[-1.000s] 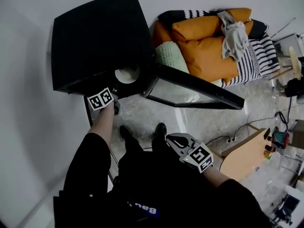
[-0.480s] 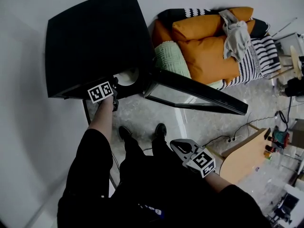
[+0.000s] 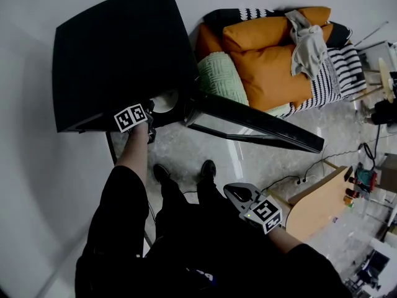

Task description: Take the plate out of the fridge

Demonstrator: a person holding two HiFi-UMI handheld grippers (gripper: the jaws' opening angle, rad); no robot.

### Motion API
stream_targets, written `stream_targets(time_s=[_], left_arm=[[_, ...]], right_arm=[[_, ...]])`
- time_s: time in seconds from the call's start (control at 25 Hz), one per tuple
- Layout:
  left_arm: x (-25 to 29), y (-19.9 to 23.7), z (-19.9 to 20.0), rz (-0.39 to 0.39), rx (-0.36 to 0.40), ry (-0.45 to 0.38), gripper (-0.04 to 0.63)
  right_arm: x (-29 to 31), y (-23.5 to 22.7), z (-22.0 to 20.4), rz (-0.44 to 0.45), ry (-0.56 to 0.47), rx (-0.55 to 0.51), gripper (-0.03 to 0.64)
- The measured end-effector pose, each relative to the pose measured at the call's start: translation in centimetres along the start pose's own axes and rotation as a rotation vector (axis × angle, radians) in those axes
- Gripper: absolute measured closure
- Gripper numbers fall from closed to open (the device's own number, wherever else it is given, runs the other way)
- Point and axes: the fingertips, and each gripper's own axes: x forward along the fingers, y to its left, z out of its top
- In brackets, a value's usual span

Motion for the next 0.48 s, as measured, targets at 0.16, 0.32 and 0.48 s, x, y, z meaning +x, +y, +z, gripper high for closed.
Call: stream_targets(time_s=[0.16, 0.32, 0.48], left_arm=[[0.3, -0.1, 0.5, -0.039, -0.077, -0.049, 0.440], [0.2, 0.2, 1.0, -0.086, -0.180, -0.077, 0.443], [0.3, 0.0, 1.2, -0.131, -0.243, -0.073, 0.443]], right_arm=[[0.1, -0.4, -0.7, 0.001, 0.009, 0.004, 0.609], [-0.1, -0.5, -1.0, 0.004, 0.027, 0.011, 0.609], [-0.1, -0.9, -1.3, 0.006, 0.032, 0.017, 0.609]])
